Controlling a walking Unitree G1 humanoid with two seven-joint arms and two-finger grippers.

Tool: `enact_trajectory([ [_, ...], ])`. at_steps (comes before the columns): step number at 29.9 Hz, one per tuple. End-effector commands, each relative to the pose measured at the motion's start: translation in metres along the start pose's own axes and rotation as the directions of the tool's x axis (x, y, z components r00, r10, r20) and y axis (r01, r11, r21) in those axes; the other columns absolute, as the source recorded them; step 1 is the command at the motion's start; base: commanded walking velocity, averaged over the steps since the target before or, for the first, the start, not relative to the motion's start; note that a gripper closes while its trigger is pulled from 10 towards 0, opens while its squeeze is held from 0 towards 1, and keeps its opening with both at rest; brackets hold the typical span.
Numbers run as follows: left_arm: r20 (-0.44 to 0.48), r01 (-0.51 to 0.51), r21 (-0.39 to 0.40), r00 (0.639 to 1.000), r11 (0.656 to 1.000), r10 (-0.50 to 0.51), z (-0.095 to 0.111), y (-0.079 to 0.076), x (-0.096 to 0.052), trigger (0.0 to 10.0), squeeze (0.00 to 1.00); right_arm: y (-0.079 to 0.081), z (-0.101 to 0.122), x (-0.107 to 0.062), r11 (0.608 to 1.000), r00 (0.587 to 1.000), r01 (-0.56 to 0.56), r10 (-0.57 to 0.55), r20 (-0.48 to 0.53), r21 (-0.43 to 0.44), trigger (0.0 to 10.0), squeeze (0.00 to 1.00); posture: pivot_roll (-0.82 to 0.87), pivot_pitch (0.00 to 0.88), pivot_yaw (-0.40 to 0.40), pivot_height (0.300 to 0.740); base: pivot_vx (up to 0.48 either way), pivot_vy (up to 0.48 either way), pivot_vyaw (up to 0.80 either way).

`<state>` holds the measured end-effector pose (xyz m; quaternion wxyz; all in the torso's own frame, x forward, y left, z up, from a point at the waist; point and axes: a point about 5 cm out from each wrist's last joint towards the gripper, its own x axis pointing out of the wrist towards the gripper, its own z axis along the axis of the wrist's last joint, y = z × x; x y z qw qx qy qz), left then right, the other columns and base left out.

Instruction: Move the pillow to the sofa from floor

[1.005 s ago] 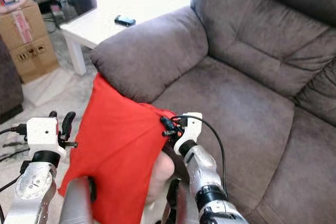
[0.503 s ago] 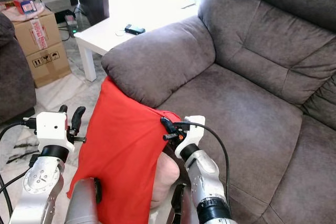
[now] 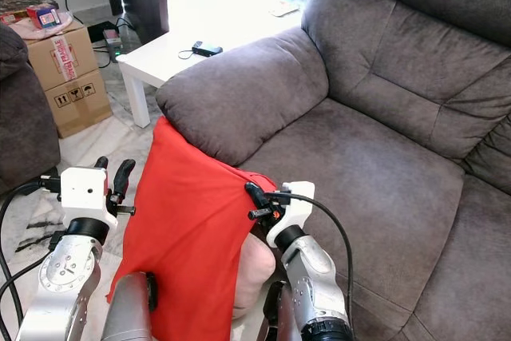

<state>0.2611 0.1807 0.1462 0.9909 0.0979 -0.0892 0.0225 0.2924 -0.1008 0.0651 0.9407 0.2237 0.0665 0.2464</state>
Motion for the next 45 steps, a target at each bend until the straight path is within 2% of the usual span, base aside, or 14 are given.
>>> enact_trajectory([
  [1, 0.011, 0.026, 0.013, 1.000, 1.000, -0.026, 0.0011, -0.0042, 0.0007, 10.0, 0.00, 0.0030, 0.0335, 0.0009, 0.999, 0.988, -0.006, 0.012, 0.153, -0.044, 10.0, 0.00, 0.26, 0.003, -0.165, 0.556, 0.000, 0.000, 0.00],
  [35, 0.013, 0.028, 0.026, 0.999, 0.999, -0.029, 0.0010, -0.0017, 0.0033, 10.0, 0.00, 0.0096, 0.0354, 0.0050, 0.999, 0.988, -0.015, 0.022, 0.153, -0.044, 10.0, 0.00, 0.26, 0.000, -0.158, 0.556, 0.000, 0.000, 0.00],
  [45, 0.015, 0.031, 0.028, 0.999, 0.999, -0.032, 0.0012, -0.0012, 0.0047, 10.0, 0.00, 0.0099, 0.0348, 0.0063, 0.999, 0.989, -0.014, 0.021, 0.149, -0.050, 10.0, 0.00, 0.26, 0.000, -0.153, 0.605, 0.000, 0.000, 0.00],
])
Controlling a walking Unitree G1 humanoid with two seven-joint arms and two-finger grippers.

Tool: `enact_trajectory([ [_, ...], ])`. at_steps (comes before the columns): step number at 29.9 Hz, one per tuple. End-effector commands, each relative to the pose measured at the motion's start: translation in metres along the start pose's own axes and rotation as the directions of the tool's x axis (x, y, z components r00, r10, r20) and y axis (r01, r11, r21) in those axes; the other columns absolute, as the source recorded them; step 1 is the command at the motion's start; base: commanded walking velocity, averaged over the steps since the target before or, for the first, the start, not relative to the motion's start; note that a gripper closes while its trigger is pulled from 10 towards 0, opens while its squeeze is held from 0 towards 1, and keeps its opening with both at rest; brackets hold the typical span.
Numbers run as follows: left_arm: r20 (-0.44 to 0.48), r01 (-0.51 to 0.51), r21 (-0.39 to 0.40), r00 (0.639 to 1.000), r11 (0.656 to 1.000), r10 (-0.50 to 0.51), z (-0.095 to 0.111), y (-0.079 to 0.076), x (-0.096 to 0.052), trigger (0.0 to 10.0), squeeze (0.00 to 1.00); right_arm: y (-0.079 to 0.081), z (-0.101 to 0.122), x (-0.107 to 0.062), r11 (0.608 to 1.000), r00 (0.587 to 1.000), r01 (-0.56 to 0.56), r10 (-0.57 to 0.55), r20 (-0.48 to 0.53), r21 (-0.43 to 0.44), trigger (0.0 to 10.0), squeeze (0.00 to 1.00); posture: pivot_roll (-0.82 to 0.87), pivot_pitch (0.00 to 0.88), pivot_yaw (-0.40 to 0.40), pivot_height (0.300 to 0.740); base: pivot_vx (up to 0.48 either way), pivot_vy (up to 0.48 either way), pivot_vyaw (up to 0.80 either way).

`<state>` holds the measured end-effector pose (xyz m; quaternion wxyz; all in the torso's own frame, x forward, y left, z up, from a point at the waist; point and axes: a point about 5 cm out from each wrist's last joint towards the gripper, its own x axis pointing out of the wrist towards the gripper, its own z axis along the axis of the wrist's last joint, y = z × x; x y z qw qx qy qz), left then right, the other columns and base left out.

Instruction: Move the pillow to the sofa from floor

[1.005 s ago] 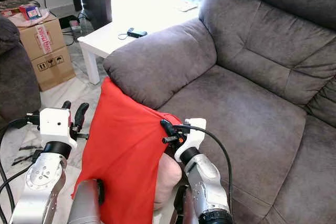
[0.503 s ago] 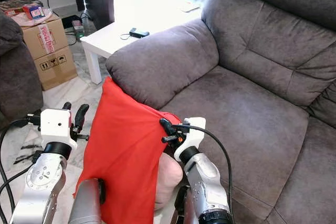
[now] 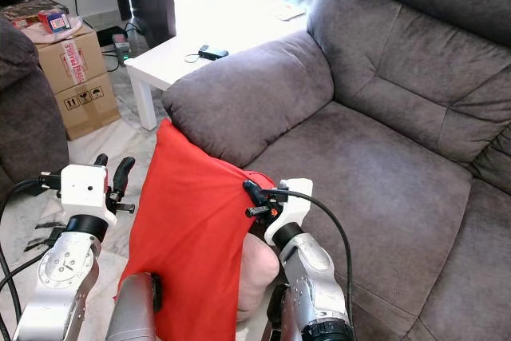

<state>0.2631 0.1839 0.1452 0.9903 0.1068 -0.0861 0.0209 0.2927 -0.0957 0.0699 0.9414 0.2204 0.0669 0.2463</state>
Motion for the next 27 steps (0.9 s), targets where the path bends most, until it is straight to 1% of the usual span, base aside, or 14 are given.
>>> enact_trajectory([
  [1, 0.021, 0.026, 0.010, 0.999, 1.000, -0.026, 0.0031, -0.0038, 0.0029, 10.0, 0.00, 0.0037, 0.0327, 0.0037, 0.999, 0.988, -0.015, 0.021, 0.152, -0.043, 10.0, 0.00, 0.26, 0.000, -0.153, 0.609, 0.000, 0.000, 0.00],
  [3, 0.021, 0.027, 0.012, 0.999, 1.000, -0.027, 0.0030, -0.0035, 0.0032, 10.0, 0.00, 0.0039, 0.0334, 0.0041, 0.999, 0.987, -0.018, 0.024, 0.158, -0.040, 10.0, 0.00, 0.26, 0.000, -0.153, 0.622, 0.000, 0.000, 0.00],
  [7, 0.021, 0.027, 0.013, 0.999, 1.000, -0.027, 0.0028, -0.0033, 0.0032, 10.0, 0.00, 0.0038, 0.0334, 0.0045, 0.999, 0.987, -0.017, 0.023, 0.158, -0.038, 10.0, 0.00, 0.26, 0.000, -0.152, 0.631, 0.000, 0.000, 0.00],
  [15, 0.025, 0.028, 0.017, 0.999, 0.999, -0.029, 0.0036, -0.0029, 0.0043, 10.0, 0.00, 0.0054, 0.0323, 0.0060, 0.999, 0.988, -0.026, 0.032, 0.152, -0.040, 10.0, 0.00, 0.27, 0.000, -0.150, 0.667, 0.000, 0.000, 0.00],
  [19, 0.026, 0.031, 0.018, 0.999, 0.999, -0.031, 0.0038, -0.0031, 0.0047, 10.0, 0.00, 0.0052, 0.0323, 0.0062, 0.999, 0.988, -0.025, 0.031, 0.152, -0.038, 10.0, 0.00, 0.27, 0.000, -0.149, 0.676, 0.000, 0.000, 0.00],
  [24, 0.029, 0.035, 0.019, 0.999, 0.999, -0.036, 0.0046, -0.0044, 0.0058, 10.0, 0.00, 0.0048, 0.0323, 0.0062, 0.999, 0.988, -0.025, 0.030, 0.150, -0.035, 10.0, 0.00, 0.26, 0.000, -0.149, 0.697, 0.000, 0.000, 0.00],
  [27, 0.027, 0.039, 0.019, 0.999, 0.999, -0.039, 0.0040, -0.0050, 0.0056, 10.0, 0.00, 0.0053, 0.0317, 0.0066, 0.999, 0.988, -0.027, 0.031, 0.149, -0.032, 10.0, 0.00, 0.26, 0.000, -0.147, 0.697, 0.000, 0.000, 0.00],
])
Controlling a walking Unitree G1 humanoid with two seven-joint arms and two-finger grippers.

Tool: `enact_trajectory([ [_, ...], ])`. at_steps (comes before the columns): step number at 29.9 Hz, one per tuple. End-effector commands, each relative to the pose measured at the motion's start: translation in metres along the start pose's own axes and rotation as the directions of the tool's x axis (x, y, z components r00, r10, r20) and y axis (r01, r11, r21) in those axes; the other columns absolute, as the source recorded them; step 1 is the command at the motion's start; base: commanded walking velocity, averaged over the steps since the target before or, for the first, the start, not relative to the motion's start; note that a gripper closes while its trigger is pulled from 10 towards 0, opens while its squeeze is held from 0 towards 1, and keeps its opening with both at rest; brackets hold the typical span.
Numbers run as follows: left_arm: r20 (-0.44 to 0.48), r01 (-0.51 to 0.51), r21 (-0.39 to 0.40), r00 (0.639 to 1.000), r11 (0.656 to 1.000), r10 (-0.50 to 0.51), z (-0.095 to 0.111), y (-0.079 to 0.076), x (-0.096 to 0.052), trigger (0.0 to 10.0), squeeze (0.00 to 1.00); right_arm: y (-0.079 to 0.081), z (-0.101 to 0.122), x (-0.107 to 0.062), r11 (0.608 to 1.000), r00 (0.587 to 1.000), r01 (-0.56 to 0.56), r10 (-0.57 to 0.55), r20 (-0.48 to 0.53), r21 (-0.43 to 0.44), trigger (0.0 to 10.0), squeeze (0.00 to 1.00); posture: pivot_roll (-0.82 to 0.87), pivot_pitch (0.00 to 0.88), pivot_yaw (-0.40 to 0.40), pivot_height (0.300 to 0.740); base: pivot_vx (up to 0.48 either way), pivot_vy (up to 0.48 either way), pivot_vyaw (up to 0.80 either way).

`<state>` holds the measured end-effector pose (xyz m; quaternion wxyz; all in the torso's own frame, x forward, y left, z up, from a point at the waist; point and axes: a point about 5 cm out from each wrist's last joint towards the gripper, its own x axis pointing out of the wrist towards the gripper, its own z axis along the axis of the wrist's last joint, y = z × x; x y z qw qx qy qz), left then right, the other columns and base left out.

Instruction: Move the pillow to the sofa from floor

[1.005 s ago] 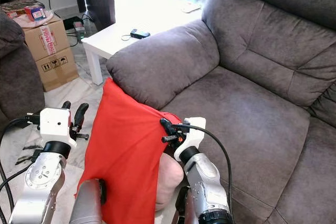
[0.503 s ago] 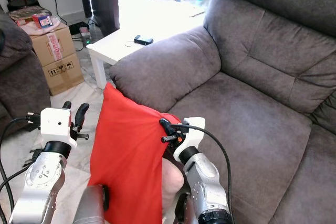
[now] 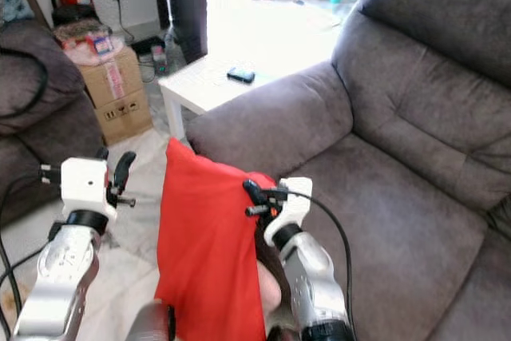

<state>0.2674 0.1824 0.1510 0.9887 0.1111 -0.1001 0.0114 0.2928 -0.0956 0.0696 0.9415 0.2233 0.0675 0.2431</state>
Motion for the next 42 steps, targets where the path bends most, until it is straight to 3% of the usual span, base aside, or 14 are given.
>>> enact_trajectory([
  [1, -0.004, 0.023, 0.011, 1.000, 1.000, -0.023, -0.001, -0.004, 0.001, 10.0, 0.00, 0.006, 0.032, 0.007, 0.999, 0.988, -0.032, 0.037, 0.147, -0.037, 10.0, 0.00, 0.26, 0.000, -0.147, 0.697, 0.000, 0.000, 0.00],
  [15, -0.018, 0.046, -0.010, 0.999, 0.999, -0.046, -0.005, -0.007, 0.000, 10.0, 0.00, 0.003, 0.036, 0.008, 0.999, 0.987, -0.018, 0.024, 0.160, -0.039, 10.0, 0.00, 0.26, 0.000, -0.143, 0.697, 0.000, 0.000, 0.00],
  [31, -0.011, 0.056, -0.012, 0.998, 0.998, -0.056, -0.006, -0.008, 0.001, 10.0, 0.00, 0.004, 0.041, 0.010, 0.999, 0.985, -0.020, 0.028, 0.173, -0.045, 10.0, 0.00, 0.25, 0.000, -0.140, 0.697, -0.295, 0.000, 0.00],
  [42, -0.004, 0.043, -0.005, 0.999, 0.999, -0.043, -0.005, -0.008, 0.003, 10.0, 0.00, 0.003, 0.042, 0.009, 0.998, 0.985, -0.020, 0.030, 0.171, -0.056, 10.0, 0.00, 0.25, 0.000, -0.147, 0.697, 0.000, 0.000, 0.00],
])
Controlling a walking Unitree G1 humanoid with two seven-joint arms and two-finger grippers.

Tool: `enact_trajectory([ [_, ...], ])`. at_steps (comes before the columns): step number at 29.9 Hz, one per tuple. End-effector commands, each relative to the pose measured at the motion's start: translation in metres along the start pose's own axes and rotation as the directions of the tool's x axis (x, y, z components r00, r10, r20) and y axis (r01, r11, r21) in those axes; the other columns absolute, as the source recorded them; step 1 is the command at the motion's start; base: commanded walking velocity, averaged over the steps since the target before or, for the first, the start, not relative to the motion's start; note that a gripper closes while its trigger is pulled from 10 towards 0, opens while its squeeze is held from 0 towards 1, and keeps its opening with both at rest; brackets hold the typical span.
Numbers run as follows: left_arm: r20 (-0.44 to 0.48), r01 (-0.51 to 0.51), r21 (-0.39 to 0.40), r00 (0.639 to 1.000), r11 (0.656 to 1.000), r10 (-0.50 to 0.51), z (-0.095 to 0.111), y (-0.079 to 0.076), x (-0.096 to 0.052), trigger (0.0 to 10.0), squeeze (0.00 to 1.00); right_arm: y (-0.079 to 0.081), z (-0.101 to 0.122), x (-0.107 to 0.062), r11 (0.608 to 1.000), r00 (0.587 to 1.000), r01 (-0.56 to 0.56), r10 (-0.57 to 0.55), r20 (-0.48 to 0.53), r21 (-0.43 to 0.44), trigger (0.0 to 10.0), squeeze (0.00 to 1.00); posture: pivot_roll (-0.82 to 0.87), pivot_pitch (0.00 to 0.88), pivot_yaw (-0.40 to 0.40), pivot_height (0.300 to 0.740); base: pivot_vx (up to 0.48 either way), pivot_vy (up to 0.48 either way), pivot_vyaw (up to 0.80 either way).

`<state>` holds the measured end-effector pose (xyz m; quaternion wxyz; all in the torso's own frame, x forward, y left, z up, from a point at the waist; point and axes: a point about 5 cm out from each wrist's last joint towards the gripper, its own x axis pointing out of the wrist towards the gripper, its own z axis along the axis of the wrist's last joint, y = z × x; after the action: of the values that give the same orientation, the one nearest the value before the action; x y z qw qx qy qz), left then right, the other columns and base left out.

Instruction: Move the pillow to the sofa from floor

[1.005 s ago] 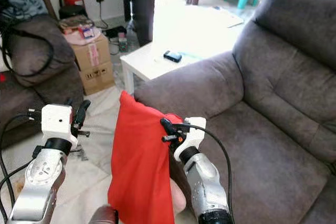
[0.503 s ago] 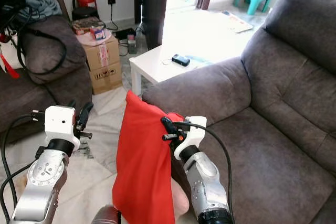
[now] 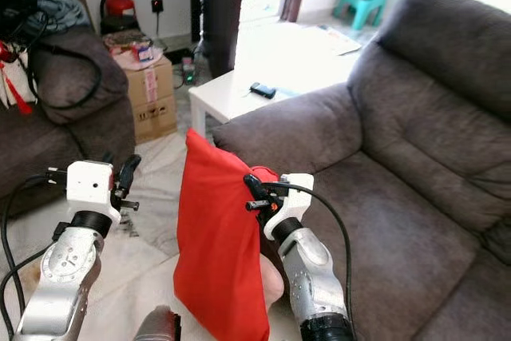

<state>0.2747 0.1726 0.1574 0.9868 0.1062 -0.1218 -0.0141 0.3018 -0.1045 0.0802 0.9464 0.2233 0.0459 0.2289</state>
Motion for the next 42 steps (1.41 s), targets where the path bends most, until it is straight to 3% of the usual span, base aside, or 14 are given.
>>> enact_trajectory([
  [1, -0.053, -0.002, 0.009, 0.999, 1.000, 0.002, -0.0116, -0.0003, -0.0057, 10.0, 0.00, 0.0083, 0.0271, 0.0072, 0.998, 0.991, -0.042, 0.048, 0.125, -0.045, 10.0, 0.00, 0.25, 0.000, -0.149, 0.697, 0.000, 0.000, 0.00],
  [20, -0.048, 0.001, 0.013, 0.999, 1.000, -0.001, -0.0136, -0.0022, -0.0041, 10.0, 0.00, 0.0085, 0.0288, 0.0096, 0.997, 0.990, -0.051, 0.058, 0.127, -0.060, 10.0, 0.00, 0.24, 0.000, -0.154, 0.697, 0.000, 0.000, 0.00],
  [26, -0.044, 0.007, 0.015, 0.999, 1.000, -0.006, -0.0136, -0.0024, -0.0040, 10.0, 0.00, 0.0089, 0.0307, 0.0106, 0.997, 0.989, -0.050, 0.057, 0.139, -0.057, 10.0, 0.00, 0.24, 0.000, -0.151, 0.738, 0.000, 0.000, 0.00],
  [42, -0.046, 0.016, 0.025, 0.999, 1.000, -0.015, -0.0128, -0.0024, -0.0032, 10.0, 0.00, 0.0099, 0.0290, 0.0120, 0.997, 0.989, -0.053, 0.060, 0.136, -0.058, 10.0, 0.00, 0.25, 0.000, -0.147, 0.740, 0.000, 0.000, 0.00],
])
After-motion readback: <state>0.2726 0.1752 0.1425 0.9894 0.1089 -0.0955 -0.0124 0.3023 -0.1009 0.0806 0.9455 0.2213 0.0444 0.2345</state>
